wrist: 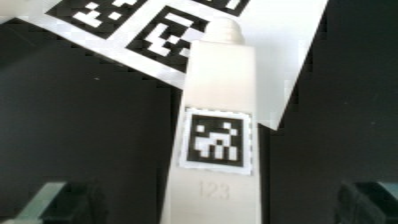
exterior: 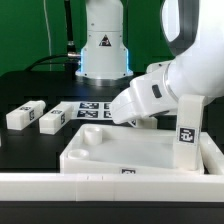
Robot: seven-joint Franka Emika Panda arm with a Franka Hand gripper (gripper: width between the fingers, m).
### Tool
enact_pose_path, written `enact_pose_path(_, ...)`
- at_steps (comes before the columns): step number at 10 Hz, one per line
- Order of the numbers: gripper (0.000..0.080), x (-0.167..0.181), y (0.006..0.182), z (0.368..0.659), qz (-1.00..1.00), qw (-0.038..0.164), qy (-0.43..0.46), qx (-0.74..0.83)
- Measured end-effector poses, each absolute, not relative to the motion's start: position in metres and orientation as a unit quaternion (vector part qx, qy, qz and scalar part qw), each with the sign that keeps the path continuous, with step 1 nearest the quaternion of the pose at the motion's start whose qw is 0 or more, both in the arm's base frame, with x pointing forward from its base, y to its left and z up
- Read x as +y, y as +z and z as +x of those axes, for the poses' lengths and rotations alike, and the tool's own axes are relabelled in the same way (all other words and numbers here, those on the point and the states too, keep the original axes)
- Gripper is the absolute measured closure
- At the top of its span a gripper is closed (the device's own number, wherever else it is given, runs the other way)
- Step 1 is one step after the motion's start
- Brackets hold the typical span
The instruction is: Assemble desk
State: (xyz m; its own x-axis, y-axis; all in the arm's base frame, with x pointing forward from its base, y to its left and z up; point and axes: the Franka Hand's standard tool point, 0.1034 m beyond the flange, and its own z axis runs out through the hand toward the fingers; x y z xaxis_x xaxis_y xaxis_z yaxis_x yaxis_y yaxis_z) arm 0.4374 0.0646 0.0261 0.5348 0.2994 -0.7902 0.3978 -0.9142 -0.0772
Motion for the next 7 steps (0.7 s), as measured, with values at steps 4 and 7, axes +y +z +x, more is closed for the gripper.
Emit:
enact_pose_path(4, 0.0150, 0.064, 0.023, 0.434, 0.870, 0.057, -0.448, 0.198)
enact_pose_path(7, 0.0150, 0.065, 0.025, 0.424, 0.854, 0.067, -0.482, 0.184)
